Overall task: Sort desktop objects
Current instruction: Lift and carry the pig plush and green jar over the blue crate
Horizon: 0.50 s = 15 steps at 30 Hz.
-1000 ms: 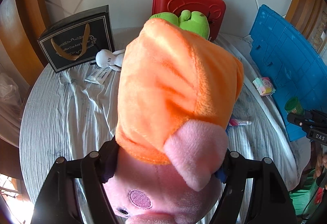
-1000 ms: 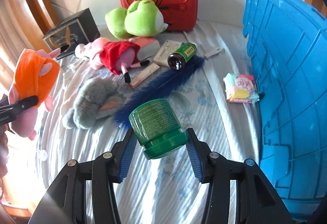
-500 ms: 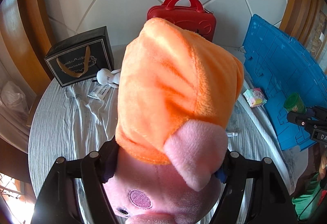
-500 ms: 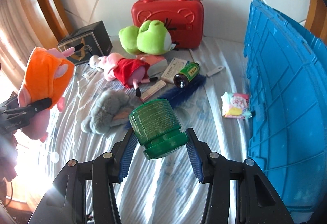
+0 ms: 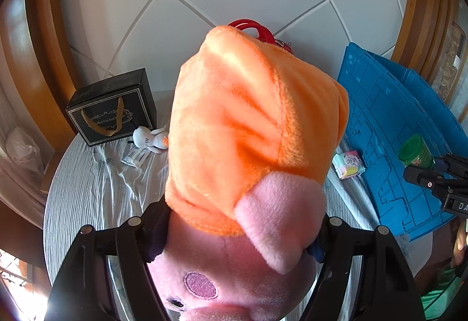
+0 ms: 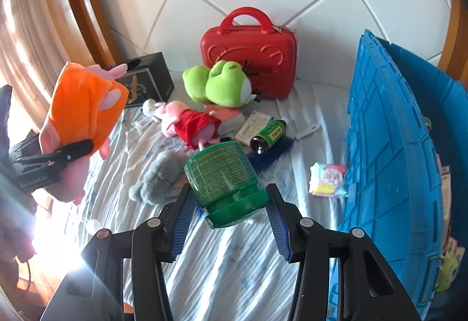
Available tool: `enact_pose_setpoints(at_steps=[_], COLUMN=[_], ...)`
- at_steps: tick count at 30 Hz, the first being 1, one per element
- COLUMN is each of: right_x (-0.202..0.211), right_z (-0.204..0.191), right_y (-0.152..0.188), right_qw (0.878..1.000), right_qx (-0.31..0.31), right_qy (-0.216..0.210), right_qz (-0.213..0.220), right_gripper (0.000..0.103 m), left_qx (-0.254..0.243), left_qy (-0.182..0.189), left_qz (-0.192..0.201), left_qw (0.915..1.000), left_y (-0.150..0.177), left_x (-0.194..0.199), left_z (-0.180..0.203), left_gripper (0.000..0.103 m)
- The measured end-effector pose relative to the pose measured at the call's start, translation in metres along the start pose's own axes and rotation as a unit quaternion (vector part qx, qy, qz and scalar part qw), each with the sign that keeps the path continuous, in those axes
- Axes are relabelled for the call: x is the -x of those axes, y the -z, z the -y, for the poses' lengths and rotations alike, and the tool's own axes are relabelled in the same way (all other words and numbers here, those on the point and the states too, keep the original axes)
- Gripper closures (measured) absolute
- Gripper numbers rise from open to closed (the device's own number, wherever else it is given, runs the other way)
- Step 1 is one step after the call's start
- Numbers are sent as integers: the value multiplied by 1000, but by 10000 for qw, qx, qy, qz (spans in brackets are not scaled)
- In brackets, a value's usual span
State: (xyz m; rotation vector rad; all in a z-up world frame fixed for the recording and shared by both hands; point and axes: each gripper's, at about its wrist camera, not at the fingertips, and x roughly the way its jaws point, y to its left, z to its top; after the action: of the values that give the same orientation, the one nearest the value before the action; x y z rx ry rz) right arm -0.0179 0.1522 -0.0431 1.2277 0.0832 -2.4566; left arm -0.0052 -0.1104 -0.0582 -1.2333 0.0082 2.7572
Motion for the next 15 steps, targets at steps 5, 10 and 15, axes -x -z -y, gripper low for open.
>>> enact_pose_setpoints(at_steps=[5,10,15], right_x=[19,36,51], right_z=[10,18,28], right_y=[-7,-11,-9], right_qw=[9998,9995,9991], right_qx=[23,43,10], right_qy=[-97,-164,-212], right_qz=[146,278,373], right_gripper=[55,55,55], left_qx=[-45,-115,-217], left_qy=[24,60,114], left_qz=[87,191,291], left_qw=[9999,9997,9993], left_y=[-9,-19,-28], left_x=[8,16,24], left_z=[19,39,63], left_gripper=[30,30,30])
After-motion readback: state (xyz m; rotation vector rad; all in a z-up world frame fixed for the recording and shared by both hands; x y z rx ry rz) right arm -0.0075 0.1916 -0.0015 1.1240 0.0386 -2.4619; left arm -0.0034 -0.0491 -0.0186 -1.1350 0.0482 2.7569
